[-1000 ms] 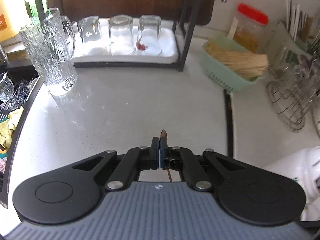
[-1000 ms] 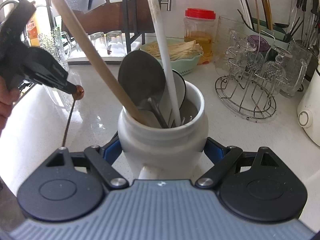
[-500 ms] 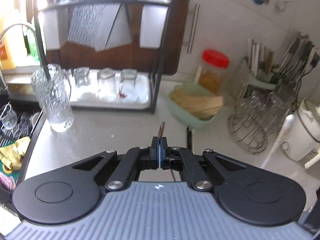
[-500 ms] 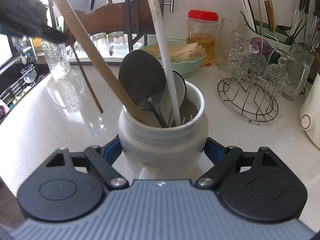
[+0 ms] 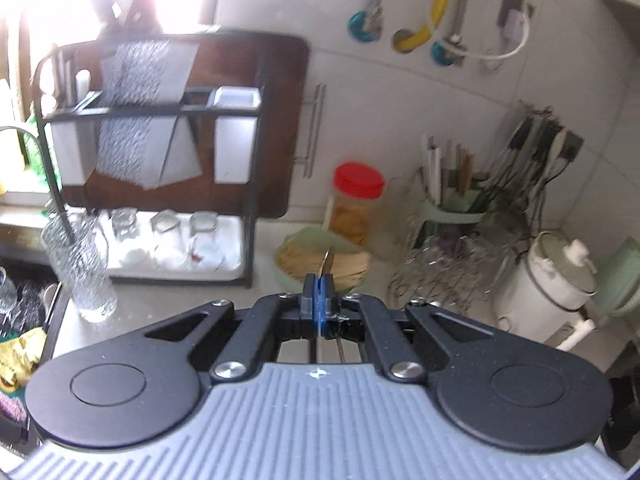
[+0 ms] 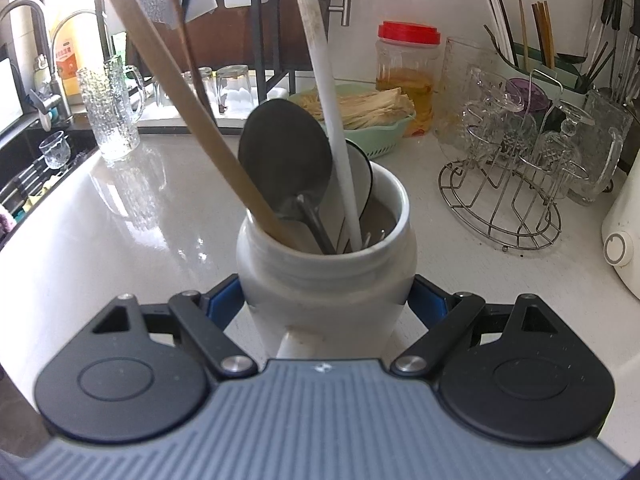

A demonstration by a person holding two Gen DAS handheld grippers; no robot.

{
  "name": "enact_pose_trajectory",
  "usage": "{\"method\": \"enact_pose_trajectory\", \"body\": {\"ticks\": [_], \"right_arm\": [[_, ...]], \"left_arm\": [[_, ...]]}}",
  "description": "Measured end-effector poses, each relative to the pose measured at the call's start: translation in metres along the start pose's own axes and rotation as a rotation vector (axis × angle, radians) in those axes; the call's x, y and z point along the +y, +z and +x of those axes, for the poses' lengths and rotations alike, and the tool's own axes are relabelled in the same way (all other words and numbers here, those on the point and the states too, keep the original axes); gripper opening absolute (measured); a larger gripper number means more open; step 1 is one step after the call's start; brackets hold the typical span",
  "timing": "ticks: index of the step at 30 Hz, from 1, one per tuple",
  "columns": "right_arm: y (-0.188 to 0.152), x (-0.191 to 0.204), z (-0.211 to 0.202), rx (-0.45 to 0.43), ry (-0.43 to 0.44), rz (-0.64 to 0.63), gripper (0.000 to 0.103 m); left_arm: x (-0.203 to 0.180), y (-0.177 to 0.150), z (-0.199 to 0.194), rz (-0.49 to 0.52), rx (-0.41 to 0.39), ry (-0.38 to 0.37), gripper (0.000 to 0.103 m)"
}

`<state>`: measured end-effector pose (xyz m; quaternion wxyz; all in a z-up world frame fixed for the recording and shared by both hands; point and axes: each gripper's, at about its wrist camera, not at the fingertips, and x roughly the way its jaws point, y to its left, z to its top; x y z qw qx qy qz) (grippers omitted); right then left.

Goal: Organize utensils
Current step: 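Lift the copper spoon with the left gripper and carry it over the jar, then open the left gripper to drop the copper spoon into the jar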

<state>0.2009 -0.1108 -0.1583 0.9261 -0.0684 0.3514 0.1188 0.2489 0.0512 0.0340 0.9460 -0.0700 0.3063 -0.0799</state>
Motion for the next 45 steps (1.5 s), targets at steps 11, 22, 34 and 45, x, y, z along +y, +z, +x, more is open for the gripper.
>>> {"method": "enact_pose_trajectory", "body": {"ticks": [11, 22, 34, 45], "right_arm": [[-0.001, 0.001, 0.001, -0.008, -0.007, 0.015, 0.09], [-0.001, 0.001, 0.001, -0.009, -0.007, 0.017, 0.09], [-0.001, 0.002, 0.0, -0.013, -0.005, 0.018, 0.09], [-0.001, 0.001, 0.0, -0.016, -0.005, 0.017, 0.09]], "left_arm": [[-0.029, 0.004, -0.004, 0.042, -0.012, -0.081, 0.001], [-0.038, -0.019, 0.024, 0.078, 0.097, -0.113, 0.001], [-0.046, -0.014, 0.058, 0.16, 0.383, -0.2, 0.001], [-0.049, -0.022, 0.086, 0.163, 0.581, -0.252, 0.001]]}}
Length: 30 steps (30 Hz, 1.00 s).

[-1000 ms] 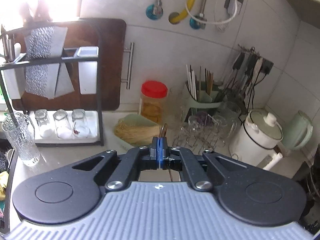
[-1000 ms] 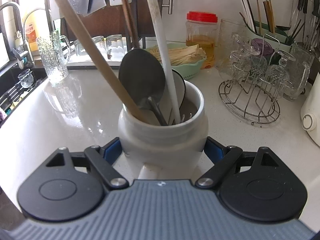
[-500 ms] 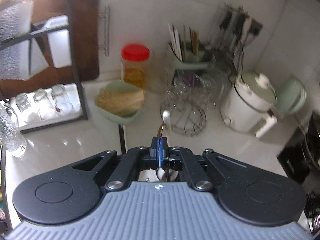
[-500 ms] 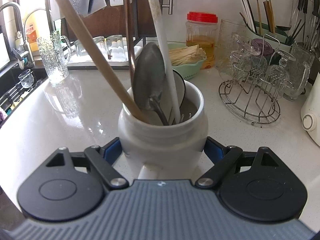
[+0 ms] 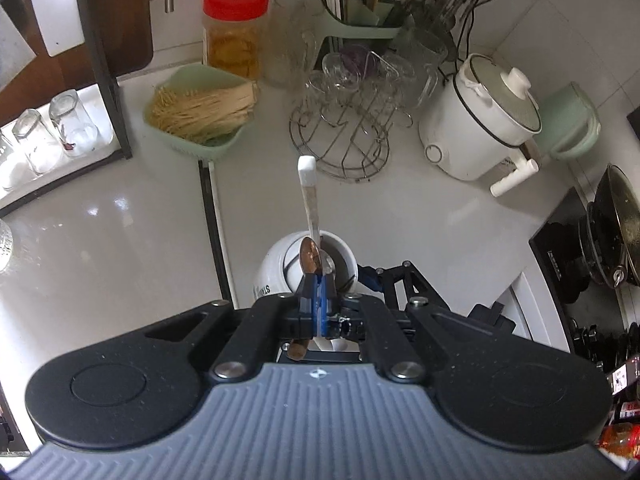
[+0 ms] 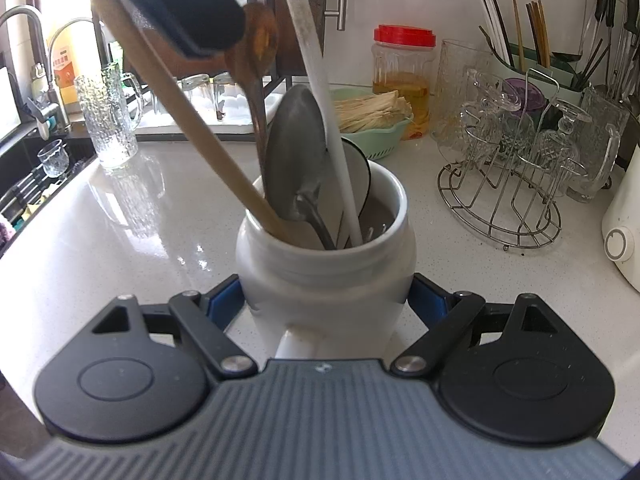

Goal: Organize utensils
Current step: 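Open the left gripper to drop the copper spoon into the jar, then move the left gripper down to a black chopstick on the counter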

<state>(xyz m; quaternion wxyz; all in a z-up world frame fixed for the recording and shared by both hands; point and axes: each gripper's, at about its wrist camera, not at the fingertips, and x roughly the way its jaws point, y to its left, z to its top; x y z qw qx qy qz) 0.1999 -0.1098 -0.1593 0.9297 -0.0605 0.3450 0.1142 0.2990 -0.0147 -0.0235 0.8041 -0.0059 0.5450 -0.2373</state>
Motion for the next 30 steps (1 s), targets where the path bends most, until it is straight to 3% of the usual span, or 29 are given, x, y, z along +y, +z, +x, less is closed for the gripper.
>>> {"method": "enact_pose_trajectory", "body": {"ticks": [7, 8, 11, 16, 18, 22, 30], "right_arm": [[0.001, 0.001, 0.001, 0.003, -0.002, -0.001, 0.09], [0.001, 0.001, 0.001, 0.003, -0.003, -0.001, 0.09], [0.001, 0.001, 0.001, 0.002, -0.003, 0.0, 0.09], [0.0, 0.0, 0.001, -0.001, -0.003, 0.005, 0.09], [-0.001, 0.001, 0.0, -0.003, -0.005, 0.007, 0.09], [0.001, 0.001, 0.002, -0.004, -0.013, 0.008, 0.09], [0.002, -0.003, 0.004, 0.004, -0.031, 0.023, 0.09]], "left_arm": [[0.001, 0.001, 0.001, 0.011, 0.007, -0.003, 0.003], [0.0, 0.0, 0.0, 0.018, 0.005, -0.004, 0.009], [-0.002, -0.002, -0.006, 0.022, -0.02, 0.004, 0.044], [-0.009, -0.005, -0.022, 0.047, -0.08, 0.02, 0.056], [-0.011, -0.006, -0.029, 0.049, -0.11, 0.024, 0.067], [-0.012, -0.007, -0.043, 0.06, -0.166, 0.045, 0.071], [0.02, -0.012, -0.063, -0.034, -0.246, 0.083, 0.076]]}}
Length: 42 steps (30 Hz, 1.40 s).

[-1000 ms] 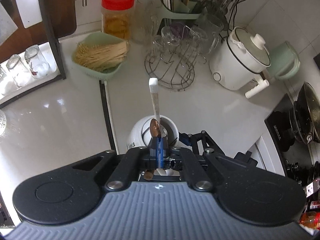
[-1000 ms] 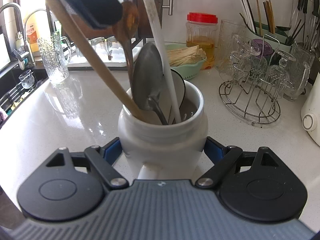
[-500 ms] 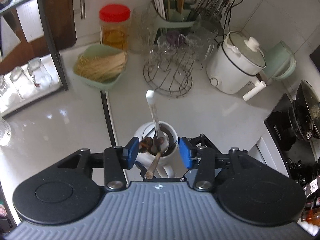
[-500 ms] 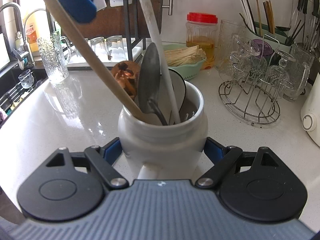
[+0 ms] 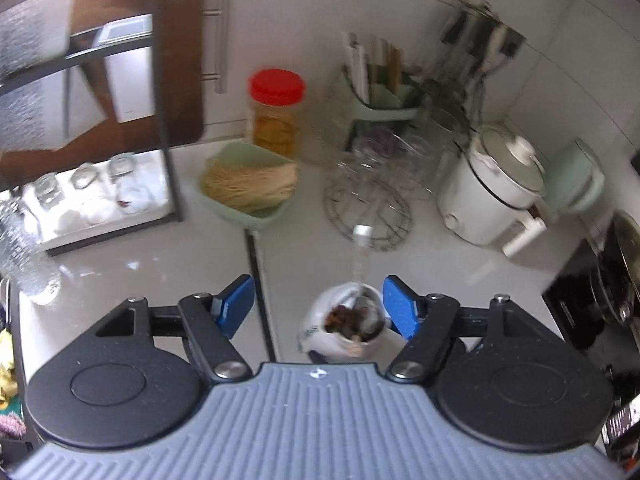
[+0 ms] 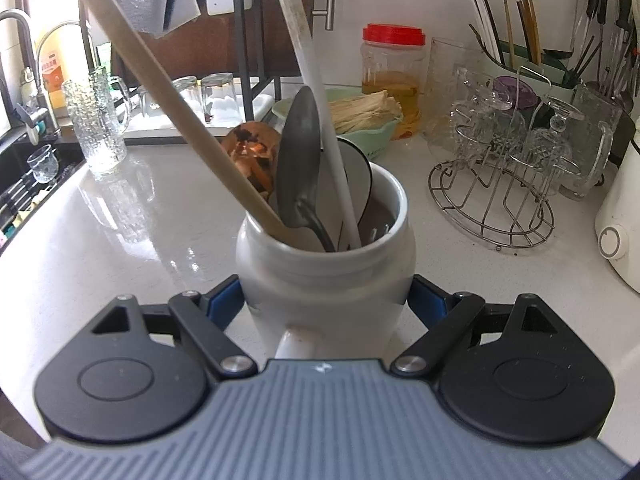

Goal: Organize utensils
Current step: 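Move the left gripper down to a black chopstick on the counter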

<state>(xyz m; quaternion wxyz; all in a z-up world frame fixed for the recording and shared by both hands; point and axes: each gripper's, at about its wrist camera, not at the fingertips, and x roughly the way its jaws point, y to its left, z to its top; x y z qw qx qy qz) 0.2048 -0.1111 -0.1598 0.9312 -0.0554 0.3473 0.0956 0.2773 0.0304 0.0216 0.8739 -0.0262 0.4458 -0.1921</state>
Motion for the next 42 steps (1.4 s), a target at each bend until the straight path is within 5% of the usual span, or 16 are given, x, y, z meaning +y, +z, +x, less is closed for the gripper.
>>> {"method": "enact_pose_trajectory", "body": {"ticks": [9, 17, 42], "right_arm": [[0.004, -0.005, 0.002, 0.021, -0.015, 0.015, 0.09], [0.006, -0.007, 0.003, 0.032, -0.01, 0.016, 0.09], [0.013, -0.01, 0.007, 0.085, -0.006, 0.042, 0.09]], "left_arm": [[0.045, -0.012, 0.01, -0.081, -0.019, 0.068, 0.077], [0.066, -0.026, 0.045, -0.125, 0.019, 0.098, 0.088], [0.092, -0.028, 0.185, -0.044, 0.181, 0.125, 0.097]]}}
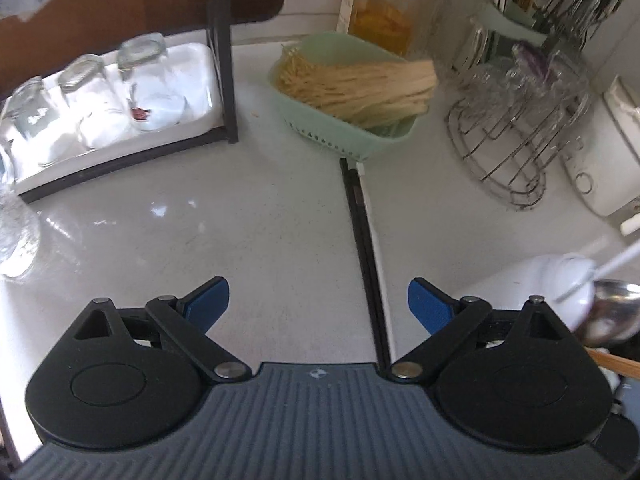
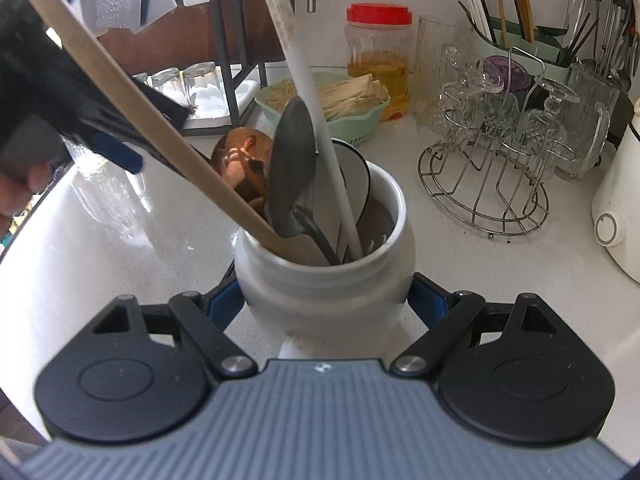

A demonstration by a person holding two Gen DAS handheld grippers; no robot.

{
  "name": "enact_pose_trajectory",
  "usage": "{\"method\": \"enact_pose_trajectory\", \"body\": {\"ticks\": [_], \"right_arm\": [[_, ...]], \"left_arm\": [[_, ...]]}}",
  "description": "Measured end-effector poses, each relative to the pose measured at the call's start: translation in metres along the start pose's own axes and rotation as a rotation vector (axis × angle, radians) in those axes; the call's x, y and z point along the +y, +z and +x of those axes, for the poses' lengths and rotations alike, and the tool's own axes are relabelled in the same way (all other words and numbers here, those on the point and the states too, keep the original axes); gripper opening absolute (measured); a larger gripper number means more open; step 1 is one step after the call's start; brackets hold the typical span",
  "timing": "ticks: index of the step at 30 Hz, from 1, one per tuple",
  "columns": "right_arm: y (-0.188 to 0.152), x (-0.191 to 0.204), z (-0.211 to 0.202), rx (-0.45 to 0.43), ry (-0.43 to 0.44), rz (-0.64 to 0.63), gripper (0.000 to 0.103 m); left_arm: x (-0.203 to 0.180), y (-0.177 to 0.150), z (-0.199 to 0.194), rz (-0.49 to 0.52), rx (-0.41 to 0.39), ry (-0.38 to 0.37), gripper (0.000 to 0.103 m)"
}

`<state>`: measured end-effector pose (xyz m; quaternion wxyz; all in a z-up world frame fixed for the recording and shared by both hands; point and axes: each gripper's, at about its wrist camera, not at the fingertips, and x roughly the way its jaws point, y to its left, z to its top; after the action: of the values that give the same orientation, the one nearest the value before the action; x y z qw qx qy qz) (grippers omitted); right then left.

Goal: Organize utensils
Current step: 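Move the left gripper down to a black chopstick on the counter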

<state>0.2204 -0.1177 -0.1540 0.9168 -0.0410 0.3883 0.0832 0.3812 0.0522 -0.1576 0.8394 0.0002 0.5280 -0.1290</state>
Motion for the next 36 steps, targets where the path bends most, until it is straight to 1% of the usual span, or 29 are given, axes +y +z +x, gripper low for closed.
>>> {"method": "enact_pose_trajectory", "body": {"ticks": [1, 4, 6, 7, 8, 9, 12, 13, 14, 18, 22, 28, 30, 34, 35, 36], "right_arm": [[0.0, 0.0, 0.0, 0.003, -0.001, 0.001, 0.09], [0.001, 0.0, 0.001, 0.01, -0.005, 0.006, 0.09], [0.002, 0.001, 0.001, 0.013, -0.007, 0.007, 0.09], [0.002, 0.001, 0.001, 0.014, -0.007, 0.007, 0.09], [0.001, 0.001, 0.001, 0.014, -0.007, 0.007, 0.09], [0.002, 0.001, 0.001, 0.014, -0.007, 0.006, 0.09], [0.003, 0.001, 0.001, 0.021, -0.01, 0.008, 0.09], [0.003, 0.002, 0.002, 0.023, -0.012, 0.011, 0.09], [0.004, 0.002, 0.002, 0.024, -0.013, 0.013, 0.09], [0.009, 0.0, 0.005, 0.032, -0.022, 0.026, 0.09], [0.012, -0.002, 0.008, 0.037, -0.031, 0.039, 0.09], [0.012, -0.002, 0.008, 0.034, -0.036, 0.047, 0.09], [0.012, -0.001, 0.008, 0.034, -0.037, 0.048, 0.09], [0.013, -0.001, 0.008, 0.031, -0.04, 0.054, 0.09], [0.013, -0.001, 0.009, 0.031, -0.04, 0.054, 0.09], [0.013, -0.001, 0.008, 0.032, -0.04, 0.056, 0.09]], "left_arm": [[0.001, 0.001, 0.006, -0.002, -0.001, -0.008, 0.097], [0.004, 0.005, 0.025, -0.016, 0.007, -0.017, 0.087], [0.005, 0.007, 0.033, -0.015, 0.005, -0.016, 0.076], [0.005, 0.009, 0.037, -0.019, 0.005, -0.019, 0.073], [0.006, 0.011, 0.041, -0.024, 0.007, -0.026, 0.066], [0.007, 0.013, 0.045, -0.025, 0.01, -0.031, 0.061], [0.007, 0.018, 0.052, -0.016, 0.002, -0.047, 0.054], [0.006, 0.019, 0.054, -0.003, 0.0, -0.043, 0.05], [0.004, 0.02, 0.056, 0.01, 0.0, -0.041, 0.044], [-0.002, 0.027, 0.065, 0.046, 0.003, -0.047, 0.041], [-0.008, 0.031, 0.068, 0.076, 0.001, -0.061, 0.041], [-0.021, 0.029, 0.066, 0.175, -0.017, -0.018, 0.042], [-0.025, 0.029, 0.065, 0.211, -0.015, 0.016, 0.041], [-0.027, 0.029, 0.063, 0.235, -0.01, 0.038, 0.039], [-0.027, 0.029, 0.063, 0.243, -0.013, 0.044, 0.038], [-0.028, 0.028, 0.063, 0.254, -0.015, 0.056, 0.035]]}}
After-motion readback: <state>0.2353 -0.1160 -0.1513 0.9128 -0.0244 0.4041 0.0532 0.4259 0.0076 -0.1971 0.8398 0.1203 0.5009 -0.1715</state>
